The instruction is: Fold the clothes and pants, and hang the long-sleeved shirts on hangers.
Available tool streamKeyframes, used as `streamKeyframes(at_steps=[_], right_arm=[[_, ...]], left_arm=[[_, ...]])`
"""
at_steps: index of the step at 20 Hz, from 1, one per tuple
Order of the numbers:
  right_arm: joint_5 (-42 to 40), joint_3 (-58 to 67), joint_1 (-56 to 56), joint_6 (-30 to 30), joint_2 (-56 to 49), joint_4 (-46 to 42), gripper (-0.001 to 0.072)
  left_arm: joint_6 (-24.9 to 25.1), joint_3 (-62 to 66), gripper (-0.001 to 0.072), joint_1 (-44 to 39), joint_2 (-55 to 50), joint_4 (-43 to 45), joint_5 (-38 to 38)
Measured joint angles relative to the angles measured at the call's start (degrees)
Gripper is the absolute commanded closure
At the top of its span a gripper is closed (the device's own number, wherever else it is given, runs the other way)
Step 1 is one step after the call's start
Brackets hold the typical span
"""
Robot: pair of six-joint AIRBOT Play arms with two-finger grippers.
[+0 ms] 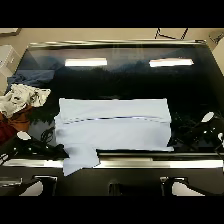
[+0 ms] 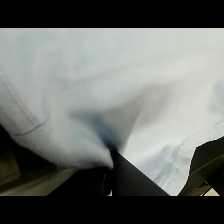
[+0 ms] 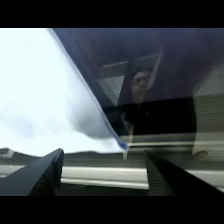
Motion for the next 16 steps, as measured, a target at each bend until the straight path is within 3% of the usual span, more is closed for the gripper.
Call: streamKeyframes(at_steps=[2,3,4,5,6,11,16], right_arm=[[-1.0,-0.6,0.0,-0.2,0.0,0.6,0.0217],[-1.4,-0.8,0.0,-0.2,-0.1,0.6,0.0288],[-1.9,-1.0,-0.1,-0.3,-0.3,0.8,0.0385],[-2.9,-1.1,-0.1,-0.4,-0.5,1.5,0.0547],[-3.9,-1.2,-0.1,-0.6,-0.7,2.3,0.066],[-4.7,-0.7,0.0,-1.9,-0.9,3.2,0.0665],[-3.0,5.8,0.0,-2.8,0.3,7.4,0.0666]], left_arm=[[0.0,0.0,0.0687,0.0,0.4,0.2,0.1],[0.0,0.0,0.0687,0.0,0.6,0.3,0.2],[0.0,0.0,0.0687,0.0,0.8,0.3,0.3],[-0.2,0.1,0.0687,0.0,0.9,0.4,0.4],[-0.2,0.2,0.0687,0.0,1.0,0.5,0.5],[-0.2,3.8,0.0688,0.0,1.3,1.8,1.8],[-0.9,15.1,0.0688,0.0,1.2,1.1,-3.1]])
